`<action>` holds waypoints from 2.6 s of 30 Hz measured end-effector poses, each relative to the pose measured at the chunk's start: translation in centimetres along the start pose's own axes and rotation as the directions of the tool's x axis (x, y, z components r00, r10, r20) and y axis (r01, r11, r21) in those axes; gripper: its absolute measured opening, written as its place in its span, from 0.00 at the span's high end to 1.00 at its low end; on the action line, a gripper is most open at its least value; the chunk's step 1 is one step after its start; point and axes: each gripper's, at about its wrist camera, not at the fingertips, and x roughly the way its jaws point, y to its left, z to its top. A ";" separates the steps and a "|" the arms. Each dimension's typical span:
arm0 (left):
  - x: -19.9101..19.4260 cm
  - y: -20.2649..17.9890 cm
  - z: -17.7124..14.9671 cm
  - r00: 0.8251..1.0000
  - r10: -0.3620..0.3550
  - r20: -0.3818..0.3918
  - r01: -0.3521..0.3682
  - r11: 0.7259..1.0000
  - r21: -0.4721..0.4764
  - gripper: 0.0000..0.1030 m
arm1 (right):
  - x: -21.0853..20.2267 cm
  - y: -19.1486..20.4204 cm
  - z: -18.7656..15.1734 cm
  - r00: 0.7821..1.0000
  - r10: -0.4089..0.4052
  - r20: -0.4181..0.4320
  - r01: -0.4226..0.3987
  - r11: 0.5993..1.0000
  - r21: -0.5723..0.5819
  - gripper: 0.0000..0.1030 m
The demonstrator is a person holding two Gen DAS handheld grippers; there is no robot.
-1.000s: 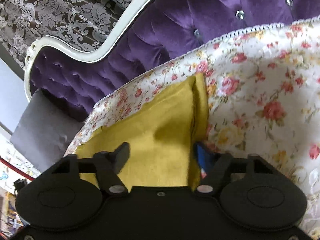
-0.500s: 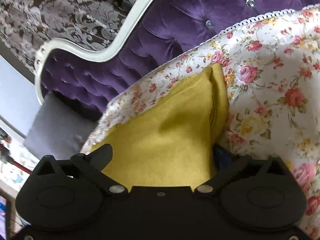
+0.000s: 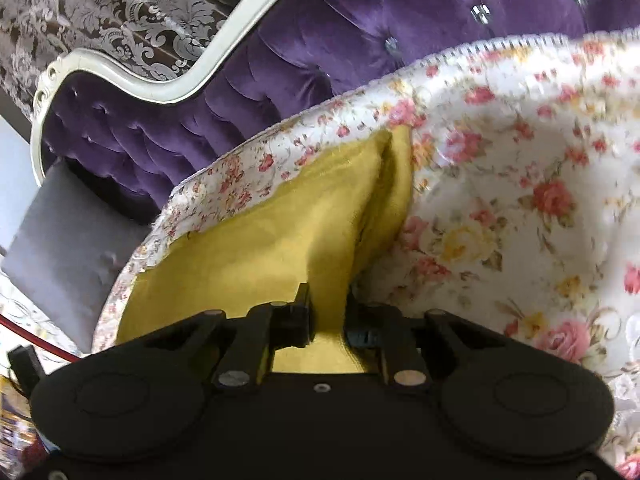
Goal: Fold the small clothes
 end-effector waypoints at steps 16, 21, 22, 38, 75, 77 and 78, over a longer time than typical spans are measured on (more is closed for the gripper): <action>3.8 -9.3 3.6 0.994 -0.078 -0.080 0.092 0.979 0.180 0.06 | -0.1 4.5 1.4 0.990 -0.140 -0.018 0.138 0.986 -0.090 0.79; 1.9 -7.1 4.4 0.992 -0.125 -0.034 0.128 0.987 0.098 0.11 | -0.3 6.5 1.8 0.991 -0.135 -0.003 0.134 0.985 -0.112 0.79; 1.0 -6.1 4.6 0.993 -0.121 -0.007 0.121 0.991 0.065 0.11 | -0.2 6.9 1.8 0.992 -0.128 0.000 0.128 0.985 -0.117 0.79; -4.3 7.0 1.6 0.997 -0.052 0.050 0.061 0.977 -0.202 0.11 | 7.4 16.7 -1.0 0.997 -0.063 -0.053 0.051 0.978 -0.200 0.79; -6.1 11.0 2.1 0.991 -0.122 0.056 0.132 0.961 -0.243 0.10 | 6.3 26.6 -5.0 0.997 0.062 0.048 -0.039 0.920 -0.390 0.46; -6.1 10.4 2.5 0.981 -0.180 0.069 0.192 0.945 -0.266 0.10 | 5.9 25.4 -5.6 0.999 0.023 0.043 -0.004 0.916 -0.402 0.46; -6.0 10.1 2.5 0.976 -0.208 0.070 0.219 0.937 -0.271 0.10 | 5.8 25.1 -6.1 0.999 0.020 0.035 -0.005 0.919 -0.395 0.46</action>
